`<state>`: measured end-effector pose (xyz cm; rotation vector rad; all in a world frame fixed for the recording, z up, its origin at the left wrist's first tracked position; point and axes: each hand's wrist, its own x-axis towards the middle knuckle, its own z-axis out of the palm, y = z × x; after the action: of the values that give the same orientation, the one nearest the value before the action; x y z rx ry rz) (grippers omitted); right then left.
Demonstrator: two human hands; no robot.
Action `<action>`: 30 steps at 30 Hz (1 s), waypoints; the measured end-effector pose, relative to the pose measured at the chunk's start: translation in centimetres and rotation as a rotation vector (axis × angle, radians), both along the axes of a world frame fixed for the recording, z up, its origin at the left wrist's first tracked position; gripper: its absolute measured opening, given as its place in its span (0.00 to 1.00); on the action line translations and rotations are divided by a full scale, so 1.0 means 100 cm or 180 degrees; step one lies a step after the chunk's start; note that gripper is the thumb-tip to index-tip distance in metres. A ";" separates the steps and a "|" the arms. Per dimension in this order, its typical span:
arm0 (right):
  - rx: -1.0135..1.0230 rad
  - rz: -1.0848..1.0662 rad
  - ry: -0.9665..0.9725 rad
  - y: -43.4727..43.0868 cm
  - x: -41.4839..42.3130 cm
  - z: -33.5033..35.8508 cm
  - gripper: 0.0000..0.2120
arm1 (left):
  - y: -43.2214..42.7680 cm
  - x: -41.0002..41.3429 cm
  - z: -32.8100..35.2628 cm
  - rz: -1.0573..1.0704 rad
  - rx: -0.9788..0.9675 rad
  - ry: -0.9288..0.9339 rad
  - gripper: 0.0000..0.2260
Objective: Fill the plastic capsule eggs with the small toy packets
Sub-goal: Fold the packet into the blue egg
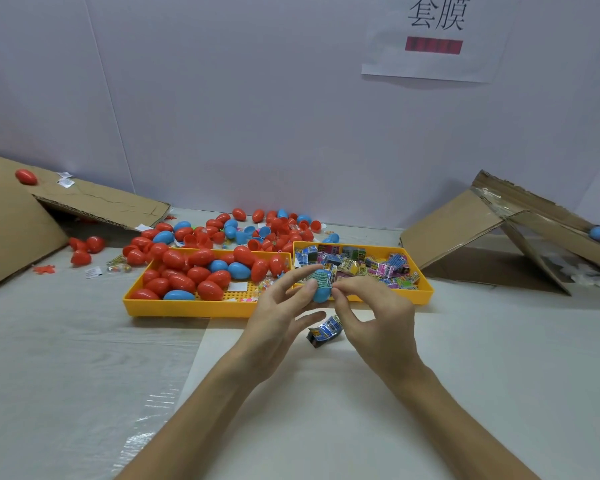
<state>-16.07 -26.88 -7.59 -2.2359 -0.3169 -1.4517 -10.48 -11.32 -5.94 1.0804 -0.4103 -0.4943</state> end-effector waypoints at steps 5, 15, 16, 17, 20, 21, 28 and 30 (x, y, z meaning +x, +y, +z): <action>-0.0107 -0.0056 0.0003 0.002 0.000 0.001 0.02 | 0.001 -0.001 0.000 -0.0092 0.0001 -0.0122 0.16; -0.0221 -0.0033 0.0244 0.000 0.000 0.004 0.05 | 0.000 -0.002 -0.003 -0.0099 0.0250 -0.0416 0.19; -0.0225 -0.0028 0.0261 0.000 0.000 0.004 0.05 | 0.000 -0.002 -0.003 -0.0089 0.0254 -0.0430 0.19; -0.0221 -0.0009 0.0272 0.000 0.000 0.004 0.04 | 0.000 -0.002 -0.003 -0.0090 0.0255 -0.0438 0.19; -0.0218 0.0052 0.0242 0.000 0.000 0.004 0.04 | 0.000 -0.001 -0.003 -0.0114 0.0261 -0.0446 0.19; -0.0233 0.0074 0.0229 0.000 0.000 0.004 0.04 | 0.000 -0.001 -0.003 -0.0123 0.0257 -0.0448 0.19; -0.0255 0.0140 0.0221 0.002 0.000 0.004 0.04 | 0.000 -0.001 -0.004 -0.0149 0.0180 -0.0370 0.19; -0.0277 0.0143 0.0227 0.002 0.000 0.004 0.04 | 0.000 -0.001 -0.004 -0.0122 0.0223 -0.0381 0.19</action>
<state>-16.07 -26.68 -7.18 -2.3279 -0.4116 -1.3556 -10.58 -11.37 -6.38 1.1750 -0.5228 -0.4822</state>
